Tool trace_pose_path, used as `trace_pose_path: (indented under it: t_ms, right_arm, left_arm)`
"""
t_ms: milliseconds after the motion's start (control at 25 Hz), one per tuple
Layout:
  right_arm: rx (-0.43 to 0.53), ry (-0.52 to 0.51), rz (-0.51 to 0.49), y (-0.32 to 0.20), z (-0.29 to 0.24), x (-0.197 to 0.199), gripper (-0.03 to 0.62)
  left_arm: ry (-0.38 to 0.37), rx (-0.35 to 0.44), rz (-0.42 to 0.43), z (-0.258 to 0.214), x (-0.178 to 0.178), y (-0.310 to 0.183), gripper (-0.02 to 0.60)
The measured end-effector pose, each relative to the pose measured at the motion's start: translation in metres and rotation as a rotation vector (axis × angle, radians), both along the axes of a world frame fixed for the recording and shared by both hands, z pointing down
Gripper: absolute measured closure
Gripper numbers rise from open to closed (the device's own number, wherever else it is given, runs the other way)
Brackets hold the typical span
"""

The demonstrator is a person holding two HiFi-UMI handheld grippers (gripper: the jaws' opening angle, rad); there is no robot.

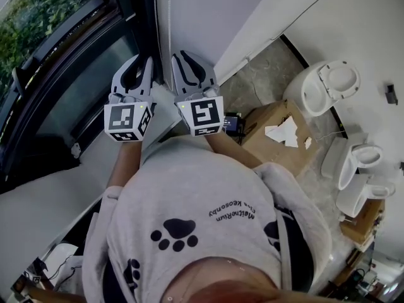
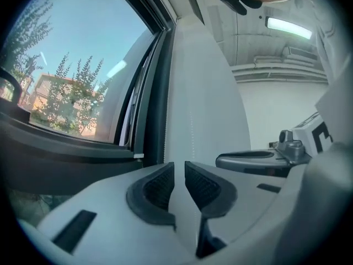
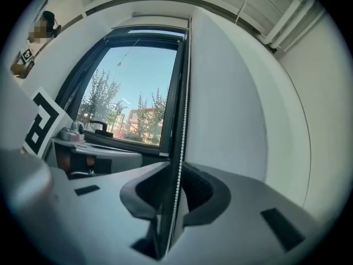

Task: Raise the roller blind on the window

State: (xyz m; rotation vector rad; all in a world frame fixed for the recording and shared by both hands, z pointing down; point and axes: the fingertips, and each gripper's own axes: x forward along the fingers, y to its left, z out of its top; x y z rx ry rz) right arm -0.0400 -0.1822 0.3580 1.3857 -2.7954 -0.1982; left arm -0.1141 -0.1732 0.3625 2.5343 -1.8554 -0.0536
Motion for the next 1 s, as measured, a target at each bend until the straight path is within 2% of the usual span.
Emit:
trace_pose_path:
  t_ms: [200,320,600,1000]
  right_arm:
    - [0.027,-0.035,0.022,0.010,-0.027,0.008,0.562]
    - [0.038,-0.054,0.028,0.019,-0.041,0.013,0.572]
    - [0.044,-0.048,0.035,0.036,-0.052,0.021,0.585]
    - [0.052,-0.035,0.035,0.046,-0.047,0.021,0.586]
  left_arm:
    - [0.004,0.048,-0.056,-0.027,-0.006,0.020,0.551]
    - [0.002,0.042,-0.072,-0.034,-0.008,0.030,0.572]
    - [-0.005,0.024,-0.135,-0.037,-0.014,0.050,0.572]
    - [-0.010,0.015,-0.118,-0.035,-0.004,0.060,0.572]
